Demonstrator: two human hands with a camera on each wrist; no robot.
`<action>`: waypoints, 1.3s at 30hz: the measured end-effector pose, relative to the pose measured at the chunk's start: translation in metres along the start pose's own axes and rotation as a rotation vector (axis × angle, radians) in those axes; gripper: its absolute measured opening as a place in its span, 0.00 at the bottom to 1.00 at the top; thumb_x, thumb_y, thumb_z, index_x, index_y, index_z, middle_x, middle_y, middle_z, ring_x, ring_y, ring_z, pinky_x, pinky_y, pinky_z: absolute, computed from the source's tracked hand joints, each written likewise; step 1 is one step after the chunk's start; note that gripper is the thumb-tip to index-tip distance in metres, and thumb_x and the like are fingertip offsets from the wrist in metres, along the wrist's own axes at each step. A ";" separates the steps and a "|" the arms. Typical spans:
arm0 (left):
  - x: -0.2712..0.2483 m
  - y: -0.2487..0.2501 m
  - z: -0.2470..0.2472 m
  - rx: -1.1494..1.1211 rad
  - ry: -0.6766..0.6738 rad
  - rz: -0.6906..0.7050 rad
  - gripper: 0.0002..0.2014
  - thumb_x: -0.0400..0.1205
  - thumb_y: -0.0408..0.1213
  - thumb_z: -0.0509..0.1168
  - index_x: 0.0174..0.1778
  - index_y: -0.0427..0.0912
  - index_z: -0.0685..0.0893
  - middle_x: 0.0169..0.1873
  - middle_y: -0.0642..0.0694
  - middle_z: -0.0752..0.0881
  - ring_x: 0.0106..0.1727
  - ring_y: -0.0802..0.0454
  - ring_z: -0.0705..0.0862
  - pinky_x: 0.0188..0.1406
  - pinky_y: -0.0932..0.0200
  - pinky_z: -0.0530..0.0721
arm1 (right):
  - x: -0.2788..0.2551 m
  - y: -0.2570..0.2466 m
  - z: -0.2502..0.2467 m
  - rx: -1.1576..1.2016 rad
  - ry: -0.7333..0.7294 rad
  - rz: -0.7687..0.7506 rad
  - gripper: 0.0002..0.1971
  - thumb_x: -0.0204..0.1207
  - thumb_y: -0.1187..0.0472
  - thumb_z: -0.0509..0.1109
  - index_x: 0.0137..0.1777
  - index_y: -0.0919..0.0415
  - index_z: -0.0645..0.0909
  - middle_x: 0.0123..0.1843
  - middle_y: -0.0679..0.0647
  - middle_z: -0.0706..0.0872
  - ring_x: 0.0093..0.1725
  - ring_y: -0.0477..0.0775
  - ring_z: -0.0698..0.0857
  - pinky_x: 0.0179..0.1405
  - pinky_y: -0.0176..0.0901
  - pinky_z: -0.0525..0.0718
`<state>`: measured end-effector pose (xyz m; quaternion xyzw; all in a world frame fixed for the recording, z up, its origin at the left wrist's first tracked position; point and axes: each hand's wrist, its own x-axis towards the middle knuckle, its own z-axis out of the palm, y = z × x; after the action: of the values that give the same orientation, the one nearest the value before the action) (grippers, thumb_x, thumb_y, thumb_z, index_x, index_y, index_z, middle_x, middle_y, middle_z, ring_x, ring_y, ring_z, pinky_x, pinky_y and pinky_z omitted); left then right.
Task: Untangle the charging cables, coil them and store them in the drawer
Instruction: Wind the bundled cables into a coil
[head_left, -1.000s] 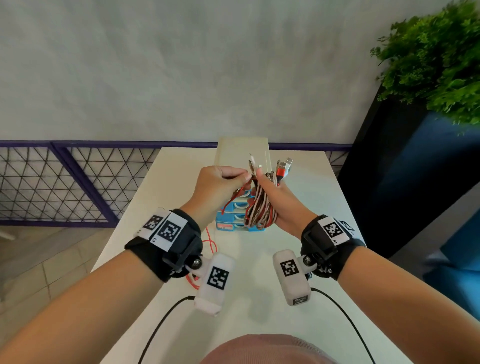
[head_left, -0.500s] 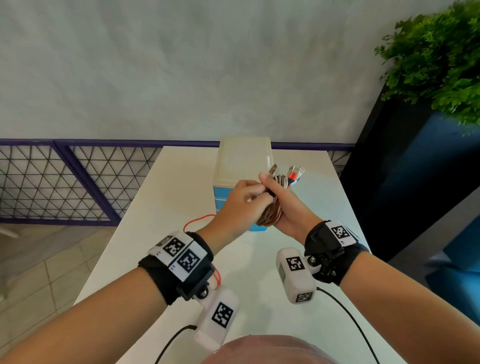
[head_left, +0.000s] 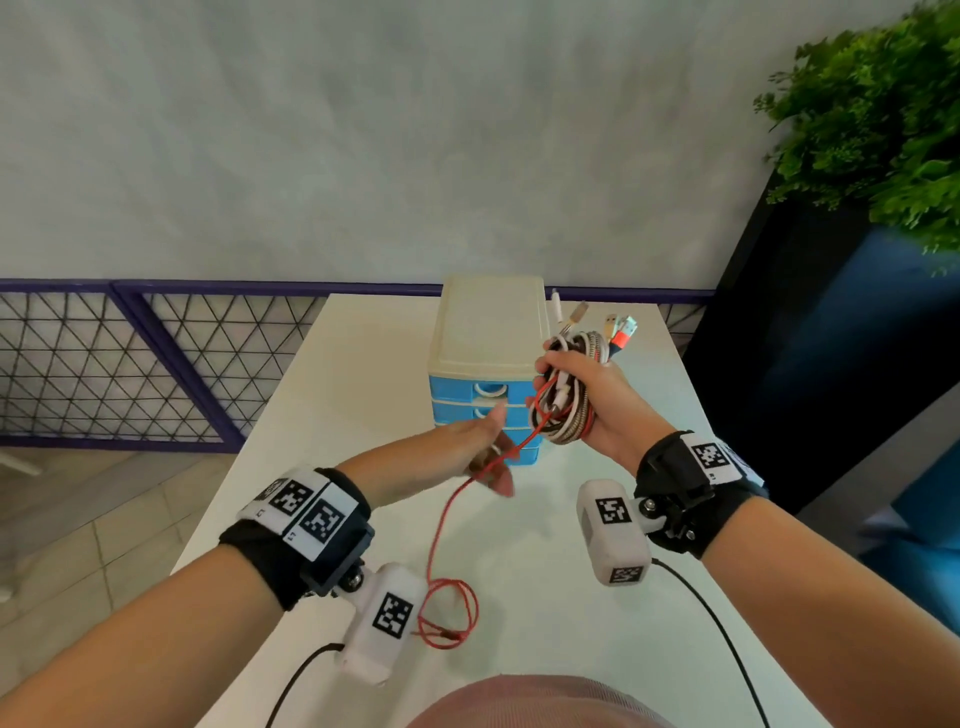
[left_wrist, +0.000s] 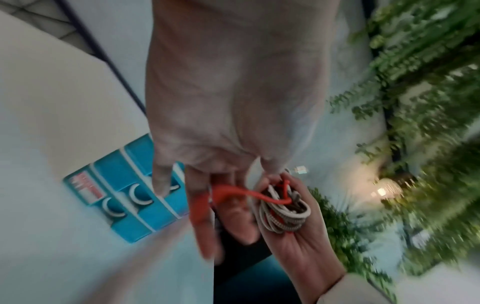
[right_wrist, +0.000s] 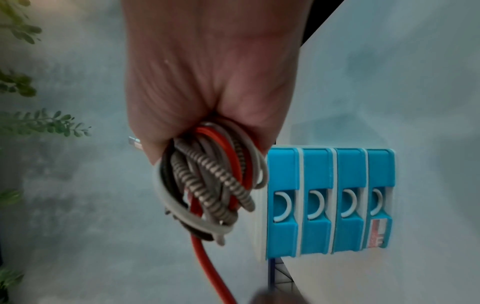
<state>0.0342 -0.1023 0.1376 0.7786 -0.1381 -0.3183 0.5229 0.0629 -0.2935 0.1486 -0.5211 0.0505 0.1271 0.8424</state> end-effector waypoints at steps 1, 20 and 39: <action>-0.003 -0.003 -0.001 -0.063 -0.073 0.004 0.29 0.85 0.58 0.42 0.52 0.39 0.80 0.34 0.47 0.86 0.44 0.46 0.89 0.55 0.60 0.82 | 0.001 -0.003 -0.002 0.028 0.008 -0.008 0.07 0.80 0.67 0.65 0.40 0.63 0.80 0.34 0.56 0.84 0.32 0.52 0.86 0.49 0.54 0.86; 0.000 -0.011 -0.035 0.435 0.144 0.078 0.04 0.77 0.41 0.73 0.44 0.46 0.91 0.43 0.46 0.90 0.37 0.60 0.82 0.43 0.66 0.80 | -0.005 -0.017 -0.010 -0.062 -0.079 0.025 0.05 0.79 0.69 0.66 0.47 0.62 0.84 0.41 0.57 0.89 0.47 0.58 0.89 0.51 0.58 0.88; -0.016 -0.010 -0.064 -0.045 -0.077 -0.052 0.18 0.73 0.54 0.70 0.42 0.41 0.84 0.28 0.49 0.73 0.29 0.56 0.69 0.41 0.62 0.76 | -0.003 -0.026 -0.015 0.004 -0.003 0.040 0.05 0.79 0.68 0.64 0.46 0.63 0.82 0.39 0.57 0.88 0.42 0.55 0.90 0.47 0.52 0.88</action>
<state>0.0623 -0.0429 0.1501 0.7572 -0.1308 -0.3643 0.5262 0.0679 -0.3188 0.1650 -0.5182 0.0597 0.1445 0.8409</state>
